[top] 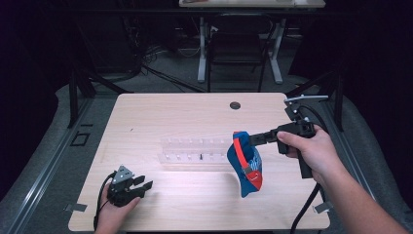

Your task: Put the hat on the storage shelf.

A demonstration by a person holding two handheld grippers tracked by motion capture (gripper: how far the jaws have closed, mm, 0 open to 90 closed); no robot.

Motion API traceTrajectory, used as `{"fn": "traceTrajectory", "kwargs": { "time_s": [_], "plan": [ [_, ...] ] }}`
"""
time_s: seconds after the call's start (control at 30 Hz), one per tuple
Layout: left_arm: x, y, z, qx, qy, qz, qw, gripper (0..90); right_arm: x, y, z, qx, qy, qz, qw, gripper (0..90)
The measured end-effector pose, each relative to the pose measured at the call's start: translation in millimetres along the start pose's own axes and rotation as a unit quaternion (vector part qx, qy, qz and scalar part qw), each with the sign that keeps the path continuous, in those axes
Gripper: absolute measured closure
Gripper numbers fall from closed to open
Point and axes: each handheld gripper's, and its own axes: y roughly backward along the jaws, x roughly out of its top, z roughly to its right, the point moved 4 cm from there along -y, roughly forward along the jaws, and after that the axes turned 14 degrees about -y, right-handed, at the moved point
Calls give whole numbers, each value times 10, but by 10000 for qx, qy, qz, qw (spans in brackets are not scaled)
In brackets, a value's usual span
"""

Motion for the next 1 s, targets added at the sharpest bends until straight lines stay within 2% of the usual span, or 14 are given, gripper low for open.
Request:
{"fn": "traceTrajectory", "kwargs": {
  "time_s": [0.17,0.33,0.47,0.57,0.77,1.0],
  "plan": [
    [8,4,11,51,-53,49,10000,570,43,17,-27,143,9,104,9998,894],
    [25,0,44,23,-87,89,9999,569,99,4,-95,326,41,155,9993,894],
    [31,-2,59,-40,-112,26,9999,567,146,-9,-166,426,83,199,9989,894],
    [38,-9,65,-21,-111,58,9999,566,182,-11,-199,417,86,224,9988,894],
    [77,3,78,-112,-145,72,9998,571,255,-14,-269,449,93,307,9985,894],
    [257,71,147,-157,-239,330,9990,572,345,-43,-337,496,111,387,9980,894]
  ]
}}
